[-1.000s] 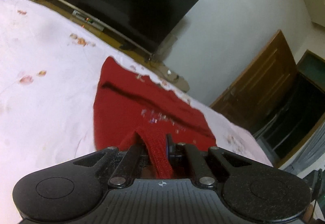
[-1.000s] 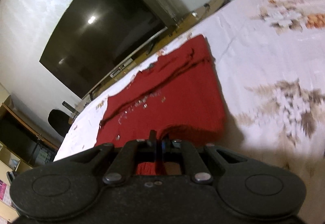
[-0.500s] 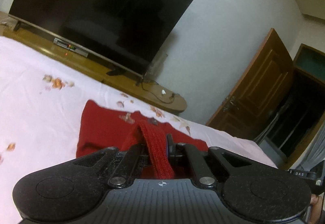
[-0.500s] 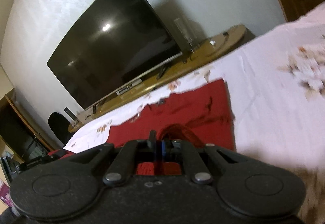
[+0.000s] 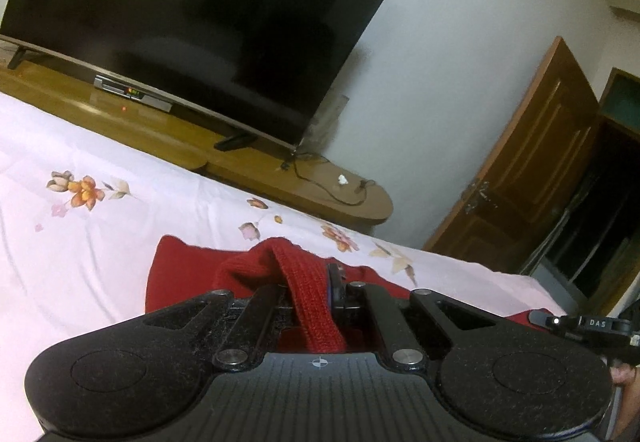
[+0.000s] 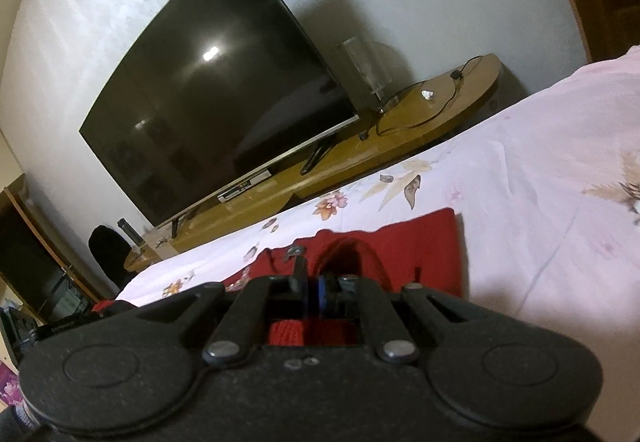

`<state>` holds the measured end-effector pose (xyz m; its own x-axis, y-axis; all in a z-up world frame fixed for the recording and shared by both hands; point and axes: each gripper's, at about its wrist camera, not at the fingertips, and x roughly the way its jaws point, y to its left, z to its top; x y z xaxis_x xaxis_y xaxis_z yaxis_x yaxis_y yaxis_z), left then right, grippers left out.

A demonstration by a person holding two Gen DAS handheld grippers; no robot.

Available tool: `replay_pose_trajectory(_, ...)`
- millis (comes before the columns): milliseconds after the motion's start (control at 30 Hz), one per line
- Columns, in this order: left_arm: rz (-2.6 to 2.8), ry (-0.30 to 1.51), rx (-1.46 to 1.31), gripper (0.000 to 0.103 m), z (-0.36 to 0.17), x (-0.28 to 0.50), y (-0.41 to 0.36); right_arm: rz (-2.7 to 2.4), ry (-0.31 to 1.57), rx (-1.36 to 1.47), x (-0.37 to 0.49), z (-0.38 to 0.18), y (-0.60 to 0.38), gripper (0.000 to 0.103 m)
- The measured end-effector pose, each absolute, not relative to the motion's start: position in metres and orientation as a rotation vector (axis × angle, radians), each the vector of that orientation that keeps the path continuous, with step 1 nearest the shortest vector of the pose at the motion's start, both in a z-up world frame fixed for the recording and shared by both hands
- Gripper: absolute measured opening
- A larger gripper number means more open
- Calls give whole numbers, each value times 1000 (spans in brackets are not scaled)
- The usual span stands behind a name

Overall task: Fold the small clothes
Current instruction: 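Grasp the sweater hem with both tools and fold it toward the collar, then open both tools to release the folded sweater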

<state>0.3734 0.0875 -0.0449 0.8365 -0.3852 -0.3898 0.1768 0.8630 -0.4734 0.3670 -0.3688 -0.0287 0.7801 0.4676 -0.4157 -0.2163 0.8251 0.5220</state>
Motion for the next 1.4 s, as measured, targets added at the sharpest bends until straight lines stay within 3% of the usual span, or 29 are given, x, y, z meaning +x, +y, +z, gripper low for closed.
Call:
replay_pose_trajectory(467, -248, 664, -376, 4, -96, 464, 77, 394, 677, 486, 460, -85, -367, 6)
replay_pose_trajectory(567, -246, 675, -380, 4, -113, 478, 75, 389, 708, 462, 471, -103, -364, 11)
replay_pose_trajectory(667, -234, 658, -393, 27, -124, 481, 72, 393, 681, 446, 473, -113, -363, 23)
replay_pose_trajectory(733, -228, 616, -381, 71, -125, 475, 70, 403, 657, 464, 474, -114, -364, 36)
replay_pose_trajectory(767, -233, 590, -362, 78, -124, 472, 67, 404, 639, 461, 472, -112, -364, 42)
replay_pose_trajectory(800, -228, 573, -340, 87, -122, 469, 65, 401, 613, 454, 471, -110, -364, 57)
replay_pose_trajectory(833, -212, 566, -316, 89, -120, 468, 63, 393, 588, 447, 470, -107, -364, 67)
replay_pose_trajectory(867, -216, 567, -314, 88, -119, 469, 63, 382, 567, 439, 467, -104, -365, 69)
replay_pose_trajectory(1200, -204, 639, -255, 88, -111, 478, 78, 343, 591, 327, 473, -93, -364, 59)
replay_pose_trajectory(1300, -206, 683, -197, 71, -114, 485, 73, 337, 630, 262, 482, -96, -353, 54)
replay_pose_trajectory(1400, -216, 667, -158, 68, -112, 488, 69, 337, 654, 189, 488, -100, -343, 46)
